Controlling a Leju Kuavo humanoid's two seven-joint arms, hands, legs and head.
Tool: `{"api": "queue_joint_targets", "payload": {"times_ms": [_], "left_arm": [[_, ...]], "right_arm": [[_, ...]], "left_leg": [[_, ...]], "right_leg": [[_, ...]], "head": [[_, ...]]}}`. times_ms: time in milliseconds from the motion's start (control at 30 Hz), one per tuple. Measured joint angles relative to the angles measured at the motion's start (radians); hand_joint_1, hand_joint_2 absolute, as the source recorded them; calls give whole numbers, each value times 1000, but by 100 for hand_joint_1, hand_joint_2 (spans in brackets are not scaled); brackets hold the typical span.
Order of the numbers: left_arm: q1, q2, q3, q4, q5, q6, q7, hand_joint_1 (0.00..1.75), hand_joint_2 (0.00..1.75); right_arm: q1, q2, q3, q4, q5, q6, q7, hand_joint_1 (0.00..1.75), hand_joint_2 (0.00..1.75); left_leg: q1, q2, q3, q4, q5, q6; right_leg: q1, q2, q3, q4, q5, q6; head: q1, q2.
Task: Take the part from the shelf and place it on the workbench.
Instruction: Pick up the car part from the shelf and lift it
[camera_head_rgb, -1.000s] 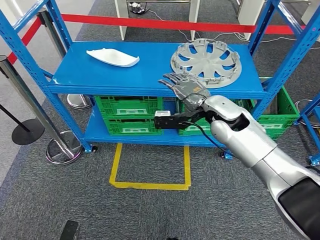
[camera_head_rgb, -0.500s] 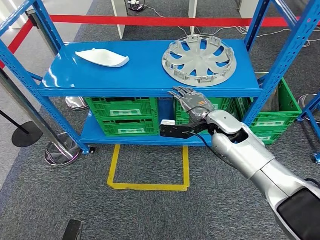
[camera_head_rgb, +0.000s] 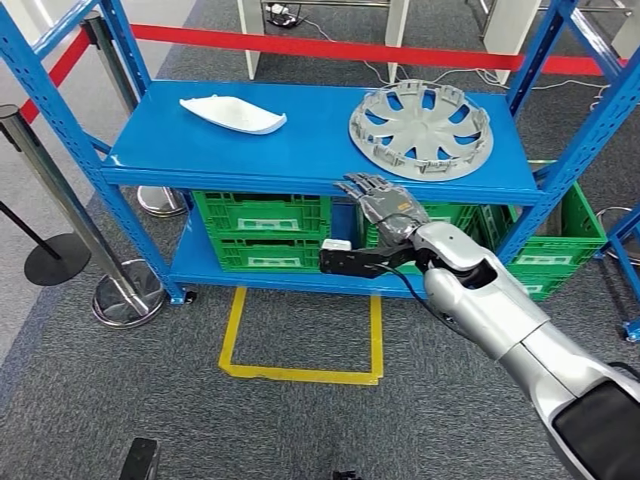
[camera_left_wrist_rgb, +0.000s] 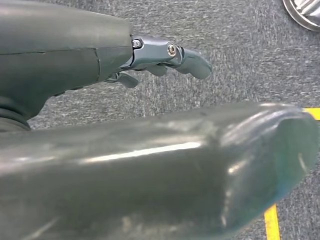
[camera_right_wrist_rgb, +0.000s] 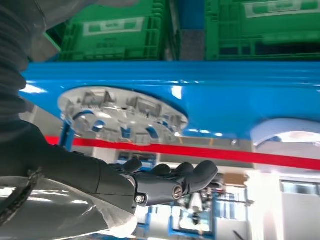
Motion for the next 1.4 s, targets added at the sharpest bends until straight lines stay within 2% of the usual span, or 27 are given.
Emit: {"api": "queue_joint_targets", "payload": {"times_ms": [67, 133, 200, 300, 333, 400, 433, 467, 500, 533, 600, 633, 667, 767, 800, 867, 933, 967, 1000, 1033, 1100, 1133, 1167, 1200, 1300, 1333, 1400], "left_arm": [[-1, -1, 1, 0, 0, 0, 0, 0, 0], [-2, -2, 3, 0, 0, 0, 0, 0, 0], [-2, -3, 5, 0, 0, -1, -1, 0, 0], [-2, -3, 8, -1, -1, -1, -3, 0, 0], [-3, -3, 10, -1, -2, -2, -4, 0, 0], [-4, -3, 13, -2, -3, -3, -7, 0, 0], [-3, -2, 13, -2, -3, -3, -8, 0, 0], [-3, -2, 13, -2, -3, -4, -8, 0, 0], [-2, -2, 13, -2, -3, -4, -8, 0, 0], [-2, -2, 13, -2, -3, -4, -9, 0, 0], [-2, -1, 13, -2, -3, -4, -10, 0, 0], [-3, -1, 13, -2, -3, -4, -10, 0, 0], [-4, -1, 13, -2, -3, -4, -11, 0, 0], [-3, -2, 13, -2, -3, -4, -11, 0, 0], [-3, -2, 13, -2, -3, -4, -11, 0, 0], [-4, -1, 14, -2, -3, -4, -11, 0, 0], [-4, -1, 14, -2, -2, -4, -10, 0, 0], [-3, -1, 15, -2, -2, -4, -8, 0, 0], [-2, -2, 15, -2, -2, -4, -6, 0, 0], [-1, -3, 16, -2, -3, -4, -5, 0, 0], [-1, -5, 19, -2, -4, -4, -2, 0, 0], [-2, -6, 21, -2, -6, -4, -1, 0, 0], [-2, -6, 23, -2, -7, -4, 0, 0, 0], [-3, -7, 24, -2, -9, -5, 1, 0, 0], [-3, -7, 27, -3, -11, -7, 1, 0, 0], [-3, -7, 28, -3, -12, -7, 1, 0, 0], [-2, -7, 30, -3, -13, -8, 1, 0, 0]], "right_arm": [[-1, 0, -2, 0, 2, 0, -1, 0, 175], [-3, 1, -5, -1, 3, -1, -2, 0, 175], [-1, 2, -6, -2, 4, -2, -2, 0, 175], [4, 5, -11, -6, 6, -4, -3, 0, 175], [5, 8, -13, -9, 7, -6, -3, 0, 175], [10, 14, -15, -12, 9, -10, -3, 0, 175], [16, 17, -15, -13, 10, -11, -4, 0, 175], [21, 18, -15, -13, 11, -11, -4, 0, 175], [26, 19, -15, -13, 11, -12, -4, 0, 175], [29, 20, -16, -14, 11, -12, -4, 0, 175], [30, 23, -17, -17, 11, -15, -4, 0, 175], [30, 23, -18, -18, 11, -16, -4, 0, 175], [30, 24, -19, -19, 11, -17, -4, 0, 175], [33, 24, -23, -19, 11, -18, -4, 0, 175], [32, 25, -25, -19, 11, -19, -4, 0, 175], [32, 25, -27, -19, 12, -20, -1, 0, 175], [38, 29, -31, -18, 17, -32, 38, 0, 175], [43, 35, -38, -17, 24, -42, 80, 0, 175], [47, 45, -48, -15, 33, -52, 126, 0, 175], [49, 57, -60, -11, 43, -60, 166, 0, 175], [47, 78, -80, -3, 58, -64, 198, 0, 175], [44, 88, -87, 1, 63, -63, 201, 0, 175], [42, 97, -92, 5, 66, -62, 201, 0, 175], [41, 105, -95, 10, 69, -61, 200, 0, 175], [41, 124, -104, 22, 76, -60, 195, 0, 175], [39, 129, -107, 26, 78, -60, 193, 0, 175], [37, 136, -113, 32, 81, -59, 190, 0, 175]], "left_leg": [[-2, -3, 1, 4, -3, -1], [-6, -4, -4, 10, -6, -6], [-8, -5, -9, 13, -5, -13], [-6, -3, -16, 32, -22, -29], [-4, -2, -32, 69, -44, -37], [4, 0, -91, 195, -104, -51], [8, 0, -123, 257, -125, -55], [12, 1, -142, 292, -128, -58], [15, 1, -143, 286, -110, -61], [18, 2, -126, 244, -77, -62], [20, 6, -64, 105, -7, -64], [19, 7, -41, 55, 9, -62], [18, 8, -28, 25, 14, -58], [14, 5, -26, 14, 10, -35], [15, 5, -25, 11, 12, -27], [15, 5, -24, 7, 14, -12], [9, 4, -24, 7, 13, -4], [6, 2, -23, 7, 12, -1], [2, 1, -22, 7, 11, 1], [-2, -1, -20, 7, 10, 2], [-9, -3, -15, 7, 6, 2], [-12, -2, -15, 9, 4, 0], [-13, -2, -17, 10, 3, -3], [-13, -1, -19, 11, 3, -7], [-10, 0, -22, 23, -8, -21], [-9, 0, -32, 48, -23, -28], [-1, 2, -83, 156, -73, -42]], "right_leg": [[2, 1, 63, -122, 61, -7], [5, 1, 121, -228, 89, -14], [9, 1, 135, -251, 86, -20], [2, -2, 139, -258, 89, -32], [-2, -3, 142, -261, 90, -36], [-5, -4, 143, -262, 90, -40], [-6, -4, 143, -261, 90, -40], [-7, -4, 143, -261, 89, -39], [-9, -4, 144, -261, 88, -38], [-11, -4, 146, -261, 87, -36], [-12, -3, 150, -260, 84, -27], [-11, -3, 150, -260, 83, -21], [-10, -2, 150, -260, 83, -14], [-11, -4, 149, -265, 82, 6], [-12, -4, 142, -253, 72, 10], [-11, -3, 97, -165, 23, 12], [-8, -2, 30, -28, -33, 9], [-5, -2, 5, 19, -43, 7], [-2, -2, -2, 27, -33, 3], [1, -1, 9, -3, -6, -4], [10, -1, 75, -140, 64, -24], [13, -2, 107, -202, 83, -32], [17, -2, 128, -241, 90, -36], [19, -2, 136, -255, 86, -38], [14, -4, 146, -267, 86, -41], [11, -6, 151, -270, 85, -44], [7, -8, 159, -273, 82, -50]], "head": [[0, 0], [-1, 0], [-1, 0], [-3, 0], [-5, 0], [-9, 0], [-9, 0], [-8, 0], [-8, 0], [-8, 0], [-9, 0], [-10, 0], [-10, 0], [-9, 0], [-8, 0], [-5, 0], [-4, 0], [-4, 0], [-3, 0], [-3, 0], [-4, 0], [-6, 0], [-8, 0], [-9, 0], [-10, 0], [-11, 0], [-15, 0]]}}
